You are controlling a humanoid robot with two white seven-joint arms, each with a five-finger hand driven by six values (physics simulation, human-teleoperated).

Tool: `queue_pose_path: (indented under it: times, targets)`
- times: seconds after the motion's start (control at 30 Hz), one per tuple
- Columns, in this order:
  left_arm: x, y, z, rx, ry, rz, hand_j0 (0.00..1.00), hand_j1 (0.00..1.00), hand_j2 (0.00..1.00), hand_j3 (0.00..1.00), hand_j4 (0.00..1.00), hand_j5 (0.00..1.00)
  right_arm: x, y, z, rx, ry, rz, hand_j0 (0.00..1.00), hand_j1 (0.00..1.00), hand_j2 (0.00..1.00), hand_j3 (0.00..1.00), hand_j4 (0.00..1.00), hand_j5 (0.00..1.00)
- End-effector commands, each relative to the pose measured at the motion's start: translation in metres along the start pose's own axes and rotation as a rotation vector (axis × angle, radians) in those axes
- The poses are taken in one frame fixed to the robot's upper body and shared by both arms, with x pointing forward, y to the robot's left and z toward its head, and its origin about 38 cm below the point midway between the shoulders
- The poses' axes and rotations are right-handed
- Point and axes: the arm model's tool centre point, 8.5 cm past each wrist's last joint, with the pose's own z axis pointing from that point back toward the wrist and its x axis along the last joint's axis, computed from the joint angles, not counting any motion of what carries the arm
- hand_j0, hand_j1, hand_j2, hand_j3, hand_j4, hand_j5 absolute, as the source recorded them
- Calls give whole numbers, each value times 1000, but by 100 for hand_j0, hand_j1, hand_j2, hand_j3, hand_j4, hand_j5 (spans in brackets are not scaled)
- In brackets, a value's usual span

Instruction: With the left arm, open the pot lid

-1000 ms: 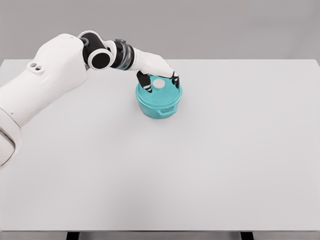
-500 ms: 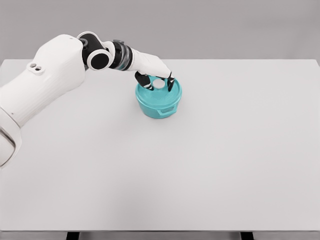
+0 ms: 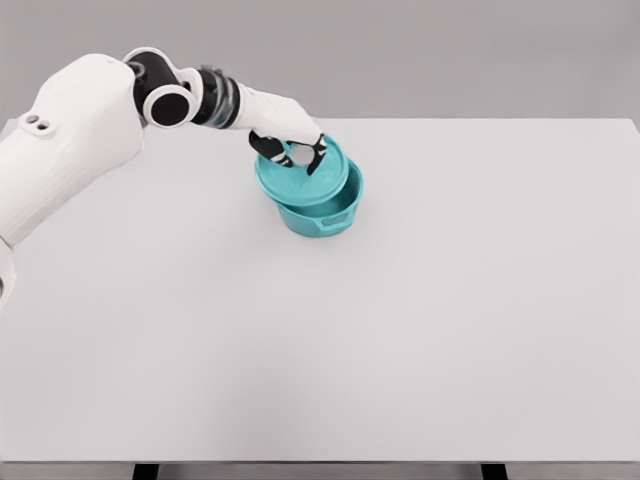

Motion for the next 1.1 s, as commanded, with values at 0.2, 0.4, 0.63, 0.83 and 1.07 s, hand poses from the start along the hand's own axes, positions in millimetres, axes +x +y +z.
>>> queue_pose_path:
  times: [0.2, 0.4, 0.63, 0.83, 1.07]
  targets:
    - [-56, -49, 79, -32, 83, 21, 42, 42, 42, 42, 42, 42, 0, 0, 0, 0, -1, 0, 100, 100, 100, 100, 100, 100]
    - [-67, -78, 91, -64, 114, 62, 44, 44, 44, 44, 44, 44, 0, 0, 0, 0, 1, 0, 100, 100, 100, 100, 100, 100]
    - [-64, -96, 83, -85, 102, 90, 69, 69, 69, 69, 69, 69, 0, 0, 0, 0, 1, 0, 100, 100, 100, 100, 100, 100]
    - [-64, -99, 82, -89, 100, 93, 100, 100, 100, 100, 100, 100, 0, 0, 0, 0, 1, 0, 100, 100, 100, 100, 100, 100]
    - [-75, -109, 93, -95, 135, 128, 100, 100, 100, 100, 100, 100, 0, 0, 0, -1, 1, 0, 100, 100, 100, 100, 100, 100]
